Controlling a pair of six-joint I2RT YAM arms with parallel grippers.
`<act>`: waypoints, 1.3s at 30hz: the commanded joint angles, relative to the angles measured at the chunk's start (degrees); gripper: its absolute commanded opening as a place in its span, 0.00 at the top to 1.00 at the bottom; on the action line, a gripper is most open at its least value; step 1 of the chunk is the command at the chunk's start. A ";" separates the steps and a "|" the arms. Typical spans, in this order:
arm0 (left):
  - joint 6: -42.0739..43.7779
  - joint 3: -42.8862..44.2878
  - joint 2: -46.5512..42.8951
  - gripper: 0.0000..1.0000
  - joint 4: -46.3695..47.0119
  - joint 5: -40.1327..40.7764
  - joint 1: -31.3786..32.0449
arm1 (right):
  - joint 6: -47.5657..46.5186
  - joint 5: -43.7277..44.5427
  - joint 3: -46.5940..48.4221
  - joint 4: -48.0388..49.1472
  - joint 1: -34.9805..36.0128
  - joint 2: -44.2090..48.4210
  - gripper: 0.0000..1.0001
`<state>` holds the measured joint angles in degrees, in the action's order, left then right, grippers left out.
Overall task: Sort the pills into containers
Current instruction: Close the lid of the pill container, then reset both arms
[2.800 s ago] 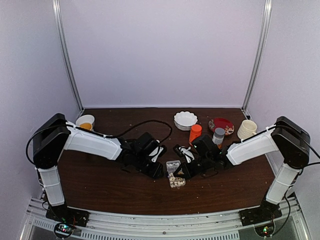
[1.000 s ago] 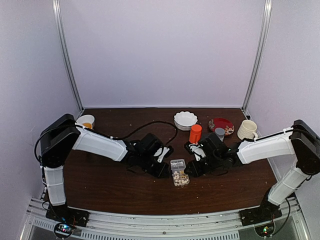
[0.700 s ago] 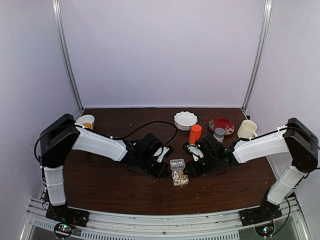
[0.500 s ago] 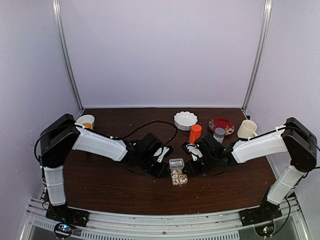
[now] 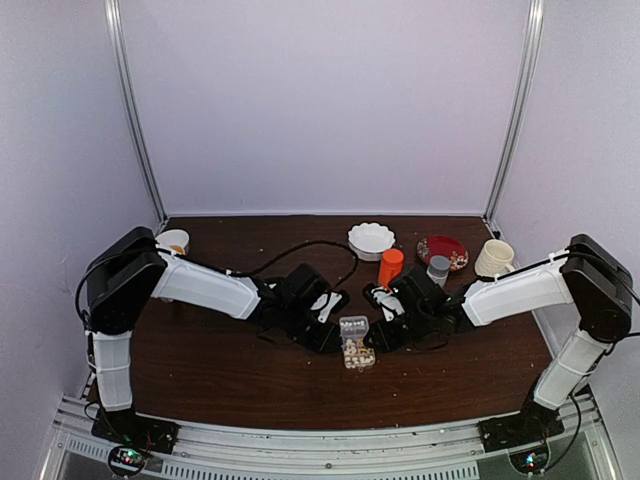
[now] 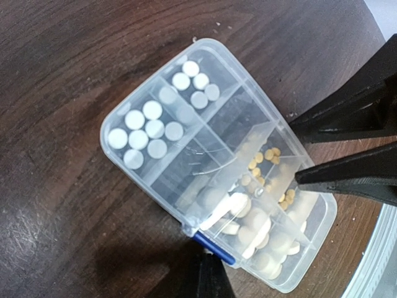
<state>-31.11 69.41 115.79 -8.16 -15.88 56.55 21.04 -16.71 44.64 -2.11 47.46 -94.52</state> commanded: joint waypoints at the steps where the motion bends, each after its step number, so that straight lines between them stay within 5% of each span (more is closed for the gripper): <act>1: 1.80 1.69 2.40 1.00 3.92 -2.11 0.21 | -0.30 -1.93 0.18 0.12 0.65 -2.33 0.76; 8: 1.88 -1.32 -2.00 1.00 4.65 2.14 0.17 | -0.11 2.55 -1.47 1.11 0.57 2.08 0.76; 13: 2.90 -5.79 -10.97 1.00 3.51 10.96 -0.15 | -0.76 6.86 -5.85 5.77 0.53 13.13 0.71; 18: 3.59 -13.04 -22.96 1.00 2.62 21.90 -2.58 | -2.46 20.32 -11.03 7.73 0.53 28.17 0.63; 22: 4.95 -21.42 -34.56 0.71 2.23 29.13 -7.04 | -4.99 35.02 -16.21 7.90 0.44 42.43 0.44; 27: 8.70 -29.66 -48.56 0.04 0.43 34.53 -14.04 | -10.86 51.18 -25.17 12.83 0.02 59.89 0.10; 33: 13.83 -35.05 -59.15 0.02 2.54 43.51 -20.46 | -27.11 70.26 -32.68 29.36 -1.07 65.46 0.00; 36: 17.29 -38.14 -58.91 0.03 8.74 49.23 -21.19 | -36.13 65.22 -36.56 39.66 -3.47 62.56 0.01; 39: 20.50 -39.69 -58.19 0.03 13.84 52.39 -21.31 | -35.99 61.05 -35.21 39.39 -4.92 57.42 0.00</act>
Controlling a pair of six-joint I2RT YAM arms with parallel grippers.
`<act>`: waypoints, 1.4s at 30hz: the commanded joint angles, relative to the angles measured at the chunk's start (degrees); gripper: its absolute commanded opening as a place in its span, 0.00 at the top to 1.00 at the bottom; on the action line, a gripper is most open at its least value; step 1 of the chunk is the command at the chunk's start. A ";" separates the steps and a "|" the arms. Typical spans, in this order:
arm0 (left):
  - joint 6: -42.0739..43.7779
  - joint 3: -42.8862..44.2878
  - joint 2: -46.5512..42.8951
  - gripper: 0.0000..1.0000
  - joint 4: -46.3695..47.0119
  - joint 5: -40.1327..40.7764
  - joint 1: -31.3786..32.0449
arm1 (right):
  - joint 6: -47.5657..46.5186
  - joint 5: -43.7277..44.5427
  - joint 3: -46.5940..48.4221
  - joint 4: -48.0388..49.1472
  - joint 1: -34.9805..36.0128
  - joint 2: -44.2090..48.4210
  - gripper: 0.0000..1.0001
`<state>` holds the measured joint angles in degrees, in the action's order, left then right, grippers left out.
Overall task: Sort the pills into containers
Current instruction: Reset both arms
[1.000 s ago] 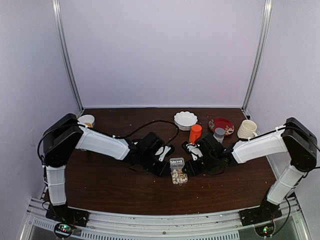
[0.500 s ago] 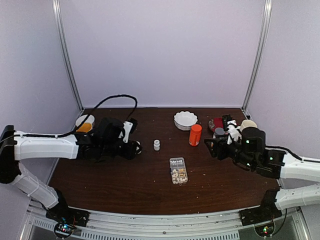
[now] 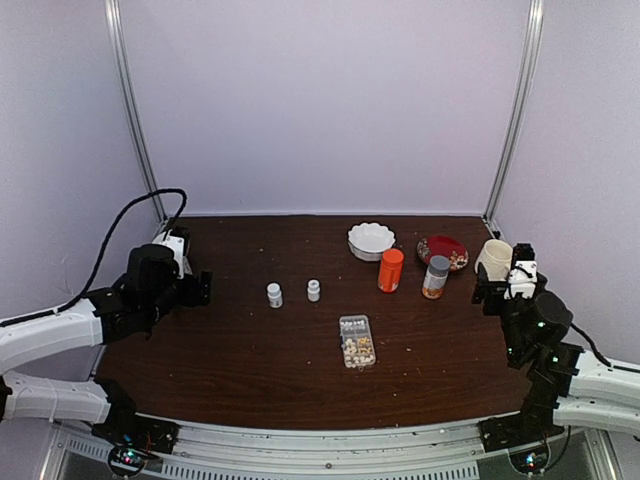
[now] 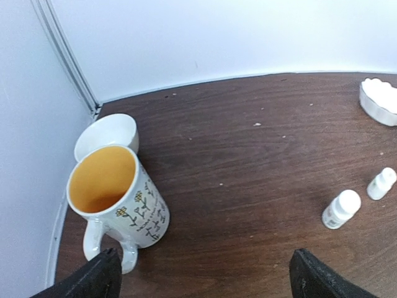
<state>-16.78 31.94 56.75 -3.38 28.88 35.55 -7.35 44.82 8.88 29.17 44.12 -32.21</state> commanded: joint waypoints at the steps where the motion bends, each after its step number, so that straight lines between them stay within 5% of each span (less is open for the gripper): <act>1: 7.63 -2.62 1.17 0.03 10.68 8.29 -0.31 | -8.58 -1.31 1.34 8.02 -1.91 -6.76 0.00; 13: 20.12 -10.14 -1.91 0.02 27.82 10.90 -4.61 | -2.11 -18.67 1.51 16.32 -22.53 -18.04 0.00; 20: 18.79 -10.97 -3.50 0.02 27.95 7.12 -11.93 | 3.21 -24.61 -1.98 36.77 -31.16 -33.09 0.00; 24: 17.80 -9.27 -1.73 0.02 26.42 5.76 -15.52 | 4.02 -30.04 2.53 35.18 -35.01 -40.45 0.00; 27: 23.86 -13.86 -1.00 0.02 38.54 6.28 -16.06 | 7.02 -34.06 2.69 41.41 -38.42 -45.90 0.00; 29: 25.14 -18.54 0.93 0.02 47.07 4.20 -18.15 | 6.87 -34.74 5.31 33.46 -38.74 -45.55 0.00; 33: 24.35 -22.28 8.75 0.02 61.88 -1.51 -24.73 | 6.07 -35.84 5.39 34.69 -38.67 -45.70 0.00; 42: 18.30 -17.49 25.60 0.02 71.38 -16.81 -36.31 | 5.86 -35.76 5.10 35.59 -38.67 -45.82 0.00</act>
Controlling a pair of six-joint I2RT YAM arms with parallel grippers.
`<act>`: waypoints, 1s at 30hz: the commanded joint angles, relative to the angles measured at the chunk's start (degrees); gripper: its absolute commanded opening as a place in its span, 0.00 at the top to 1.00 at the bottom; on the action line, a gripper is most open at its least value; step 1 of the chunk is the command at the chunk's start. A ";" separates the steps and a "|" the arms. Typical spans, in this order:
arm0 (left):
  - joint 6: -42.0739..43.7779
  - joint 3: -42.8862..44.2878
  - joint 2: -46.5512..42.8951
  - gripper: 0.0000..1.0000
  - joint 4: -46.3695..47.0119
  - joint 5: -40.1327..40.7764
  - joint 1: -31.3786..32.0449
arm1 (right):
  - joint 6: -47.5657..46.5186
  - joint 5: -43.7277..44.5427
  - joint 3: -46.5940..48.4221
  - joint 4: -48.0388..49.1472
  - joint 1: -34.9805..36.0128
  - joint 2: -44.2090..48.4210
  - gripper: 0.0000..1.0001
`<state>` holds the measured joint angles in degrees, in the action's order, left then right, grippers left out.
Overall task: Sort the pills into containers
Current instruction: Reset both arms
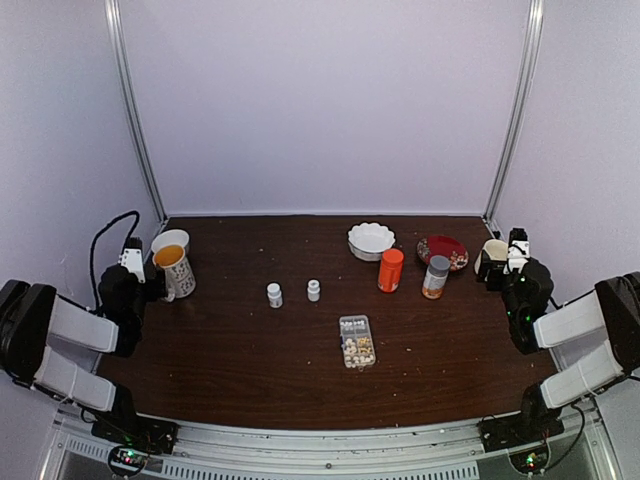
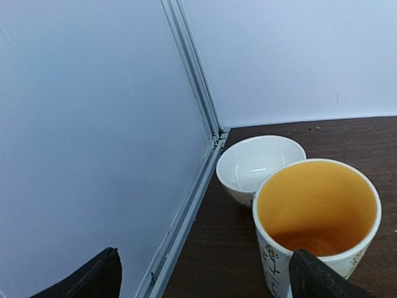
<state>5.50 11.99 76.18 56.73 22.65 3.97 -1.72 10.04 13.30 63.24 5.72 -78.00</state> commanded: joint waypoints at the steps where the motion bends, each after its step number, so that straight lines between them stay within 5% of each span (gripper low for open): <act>1: -4.22 3.38 5.41 0.02 7.92 -12.84 -5.51 | 0.16 -1.20 0.72 1.13 -0.27 0.03 0.00; 5: -3.79 7.29 5.38 0.02 -0.11 -15.69 -6.08 | 0.13 -1.25 0.76 1.21 -0.26 0.02 0.00; 30: -4.09 7.58 5.84 0.03 0.44 -15.42 -6.15 | 0.13 -1.08 0.59 1.37 -0.20 0.04 0.00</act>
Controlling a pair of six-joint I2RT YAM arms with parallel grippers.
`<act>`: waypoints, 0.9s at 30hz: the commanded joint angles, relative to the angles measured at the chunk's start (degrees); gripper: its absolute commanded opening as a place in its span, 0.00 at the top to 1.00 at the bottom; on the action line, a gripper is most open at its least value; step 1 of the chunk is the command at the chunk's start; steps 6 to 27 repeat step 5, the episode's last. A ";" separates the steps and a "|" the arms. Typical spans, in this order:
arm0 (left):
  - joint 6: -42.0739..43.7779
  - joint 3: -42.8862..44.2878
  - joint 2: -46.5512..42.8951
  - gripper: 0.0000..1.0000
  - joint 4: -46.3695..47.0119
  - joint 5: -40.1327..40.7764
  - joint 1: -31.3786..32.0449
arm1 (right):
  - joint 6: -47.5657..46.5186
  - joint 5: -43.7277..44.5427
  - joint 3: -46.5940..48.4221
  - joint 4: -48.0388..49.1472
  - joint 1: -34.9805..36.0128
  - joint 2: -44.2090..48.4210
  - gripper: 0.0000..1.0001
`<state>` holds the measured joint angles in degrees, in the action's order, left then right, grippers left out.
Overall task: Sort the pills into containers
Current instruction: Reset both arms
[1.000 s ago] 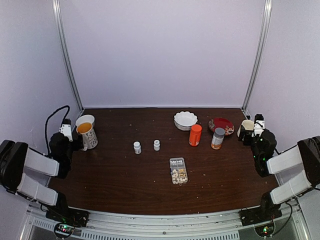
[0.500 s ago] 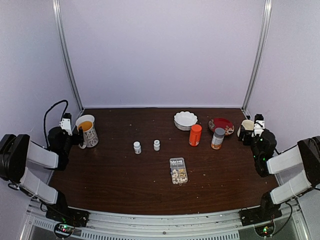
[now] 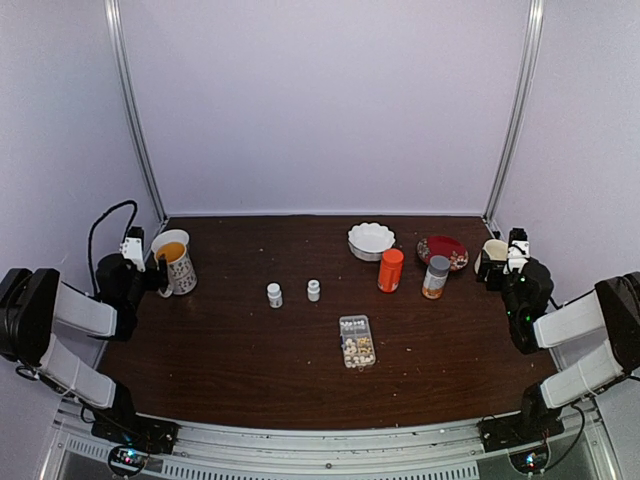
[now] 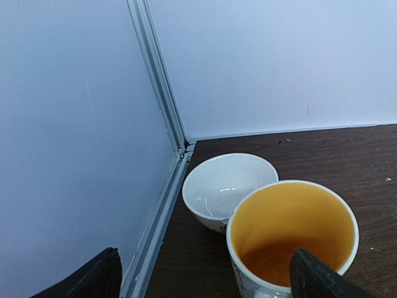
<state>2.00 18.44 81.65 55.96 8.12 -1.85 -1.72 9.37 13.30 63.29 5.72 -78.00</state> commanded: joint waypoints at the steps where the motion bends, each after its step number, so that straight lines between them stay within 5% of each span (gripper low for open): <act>1: -0.59 1.10 0.40 0.03 1.17 -0.91 -0.35 | 0.13 -0.40 0.59 1.37 -0.18 0.06 0.00; 27: -0.59 0.88 0.34 0.03 1.40 -0.80 -0.34 | 0.13 -0.36 0.59 1.49 -0.18 0.04 0.00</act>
